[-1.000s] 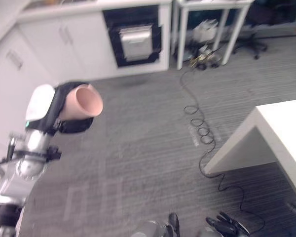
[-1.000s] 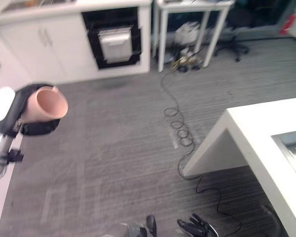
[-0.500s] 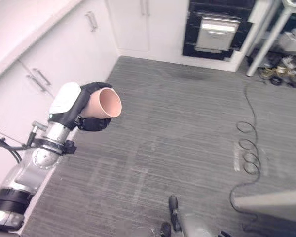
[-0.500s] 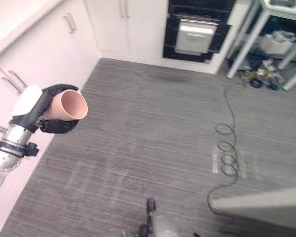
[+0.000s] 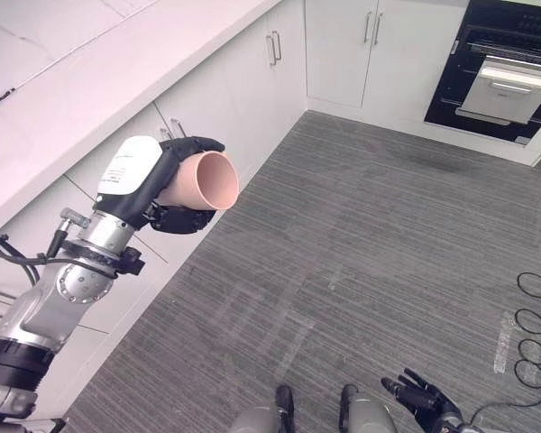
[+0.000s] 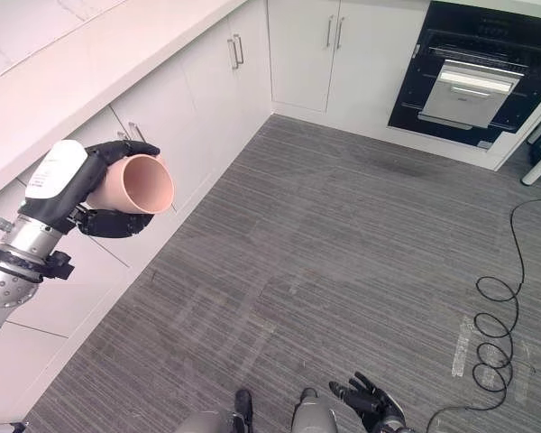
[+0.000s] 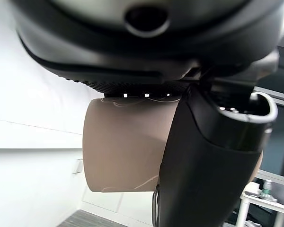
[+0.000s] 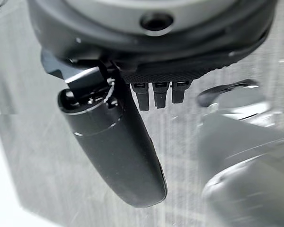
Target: Place the dishes in the dishwasher.
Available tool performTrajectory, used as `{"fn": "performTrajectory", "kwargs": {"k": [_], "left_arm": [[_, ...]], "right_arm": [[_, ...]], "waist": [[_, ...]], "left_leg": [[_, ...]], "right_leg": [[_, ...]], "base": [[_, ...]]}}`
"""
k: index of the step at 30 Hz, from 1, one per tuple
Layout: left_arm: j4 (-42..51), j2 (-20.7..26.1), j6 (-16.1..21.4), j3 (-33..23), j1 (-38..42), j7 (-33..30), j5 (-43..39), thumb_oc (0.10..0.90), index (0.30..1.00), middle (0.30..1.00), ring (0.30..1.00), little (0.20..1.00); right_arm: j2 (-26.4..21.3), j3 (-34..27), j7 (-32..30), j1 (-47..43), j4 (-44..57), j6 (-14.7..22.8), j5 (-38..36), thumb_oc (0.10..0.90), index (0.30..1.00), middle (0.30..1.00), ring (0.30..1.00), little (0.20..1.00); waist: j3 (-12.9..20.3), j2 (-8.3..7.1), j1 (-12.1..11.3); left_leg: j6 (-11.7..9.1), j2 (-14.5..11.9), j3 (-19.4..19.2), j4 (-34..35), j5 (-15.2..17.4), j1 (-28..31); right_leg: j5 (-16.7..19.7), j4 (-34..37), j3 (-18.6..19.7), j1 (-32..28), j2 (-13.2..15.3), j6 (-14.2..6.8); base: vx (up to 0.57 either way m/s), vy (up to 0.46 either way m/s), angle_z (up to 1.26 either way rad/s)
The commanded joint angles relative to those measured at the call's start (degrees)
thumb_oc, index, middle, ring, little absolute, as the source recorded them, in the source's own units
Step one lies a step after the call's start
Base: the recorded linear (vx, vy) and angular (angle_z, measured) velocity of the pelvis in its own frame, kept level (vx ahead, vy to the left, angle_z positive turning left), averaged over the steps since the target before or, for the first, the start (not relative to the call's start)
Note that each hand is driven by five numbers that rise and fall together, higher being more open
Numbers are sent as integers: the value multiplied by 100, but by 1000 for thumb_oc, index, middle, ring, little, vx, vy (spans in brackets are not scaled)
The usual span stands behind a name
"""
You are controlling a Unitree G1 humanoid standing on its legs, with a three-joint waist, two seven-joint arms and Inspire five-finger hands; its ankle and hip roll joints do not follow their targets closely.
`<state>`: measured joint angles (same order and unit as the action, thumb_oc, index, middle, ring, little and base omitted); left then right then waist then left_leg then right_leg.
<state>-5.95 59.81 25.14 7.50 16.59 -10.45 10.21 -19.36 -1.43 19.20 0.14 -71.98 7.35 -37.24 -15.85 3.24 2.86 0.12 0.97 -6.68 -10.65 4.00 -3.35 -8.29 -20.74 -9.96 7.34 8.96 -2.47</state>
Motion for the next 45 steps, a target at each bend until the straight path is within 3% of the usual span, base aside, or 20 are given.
{"fn": "performTrajectory", "kwargs": {"k": [1,10,13,17,18,20,21,23,24,25,27,28,29,33,37,45], "left_arm": [[280,-125,367,-838,355,-209,-97,400,300,300,300,300],[396,-16,632,-1012,148,297,-359,400,300,300,300,300],[498,8,516,-955,184,339,-276,400,300,300,300,300],[581,-55,211,-951,203,314,-151,400,300,300,300,300],[627,-77,32,-957,240,349,-154,400,300,300,300,300],[641,-113,-51,-913,272,289,-143,400,300,300,300,300],[696,-159,-320,-959,230,160,-204,400,300,300,300,300],[730,-210,-375,-981,172,78,-195,400,300,300,300,300],[786,-248,-405,-1066,18,-83,-300,400,300,300,300,300],[806,-263,-390,-1101,-45,-125,-325,400,300,300,300,300],[790,-264,-285,-1214,-159,-109,-459,400,300,300,300,300],[762,-241,-282,-1228,-159,-108,-502,400,300,300,300,300],[724,-187,-292,-1303,-176,-58,-572,400,300,300,300,300],[715,-225,-206,-1325,-237,-80,-507,400,300,300,300,300],[693,-305,-122,-1313,-340,-237,-397,400,300,300,300,300],[526,-290,-65,-1081,-85,-107,-314,400,300,300,300,300]], "right_arm": [[-192,-98,-46,264,-7,172,-57,800,900,900,900,900],[-135,-127,-222,312,188,457,142,800,900,900,900,900],[-81,-167,-234,365,291,381,281,800,900,900,900,900],[62,-144,-278,361,291,256,341,800,900,900,900,900],[111,-150,-294,340,234,193,244,800,900,900,900,900],[106,-145,-270,333,194,182,216,800,900,900,900,900],[64,-113,-156,289,136,182,649,800,900,900,900,900],[62,-93,-146,279,114,255,802,800,900,900,900,900],[-18,-15,-180,259,83,378,924,800,900,900,900,900],[-65,-17,-207,257,92,380,924,800,900,900,900,900],[-269,-37,-255,259,95,349,842,800,900,900,900,900],[-356,-60,-218,256,93,330,786,800,900,900,900,900],[-460,-110,-148,221,88,270,750,800,900,900,900,900],[-518,-189,-151,214,75,217,733,800,900,900,900,900],[-477,-165,-150,224,12,363,587,800,900,900,900,900],[-239,-190,-128,320,-48,436,387,800,900,900,900,900]], "waist": [[542,175,209],[642,120,269],[543,124,377],[526,97,301],[547,87,250],[546,73,238],[566,39,186],[575,23,180],[571,-5,188],[556,-15,175],[492,-82,133],[463,-107,90],[434,-91,-3],[428,-1,-35],[493,84,-28],[706,108,25]], "left_leg": [[-326,-450,-307,-654,712,-290],[-70,-407,-540,-654,1006,-104],[23,-559,-647,-654,1088,-22],[16,-824,-1098,-654,1126,88],[-39,-1008,-1243,-654,1059,119],[-89,-1074,-1198,-654,1022,92],[-263,-1270,-1239,-654,880,54],[-320,-1325,-1210,-654,832,24],[-462,-1524,-1175,-654,661,-14],[-483,-1537,-1124,-654,600,-34],[-497,-1453,-1016,-654,405,-70],[-470,-1282,-889,-654,381,-136],[-389,-932,-593,-654,459,-253],[-400,-917,-564,-654,373,-508],[-415,-838,-499,-654,540,-445],[-344,-687,-410,-654,795,-420]], "right_leg": [[-330,355,-33,-421,-196,-404],[-128,355,-122,-359,-151,-569],[202,355,-233,-324,-198,-692],[512,355,-744,-343,311,-919],[527,355,-830,-384,555,-946],[337,355,-781,-366,515,-898],[24,355,-834,-410,430,-771],[-51,355,-773,-368,370,-735],[-235,355,-719,-351,206,-585],[-271,355,-697,-360,171,-539],[-331,355,-619,-446,126,-420],[-343,355,-531,-473,105,-399],[-375,355,-382,-512,45,-396],[-407,355,-400,-524,-21,-389],[-460,355,-445,-485,41,-423],[-371,355,-450,-380,128,-542]], "base": [[28,63,-11],[44,44,-33],[-63,-152,-67],[-90,-262,-71],[-62,-394,-57],[-31,-417,-54],[-15,-419,-37],[-25,-348,-47],[-24,-274,-57],[-23,-336,-43],[23,-176,-46],[82,-125,-55],[76,-52,-51],[58,7,-46],[42,104,-11],[23,49,-7]]}}
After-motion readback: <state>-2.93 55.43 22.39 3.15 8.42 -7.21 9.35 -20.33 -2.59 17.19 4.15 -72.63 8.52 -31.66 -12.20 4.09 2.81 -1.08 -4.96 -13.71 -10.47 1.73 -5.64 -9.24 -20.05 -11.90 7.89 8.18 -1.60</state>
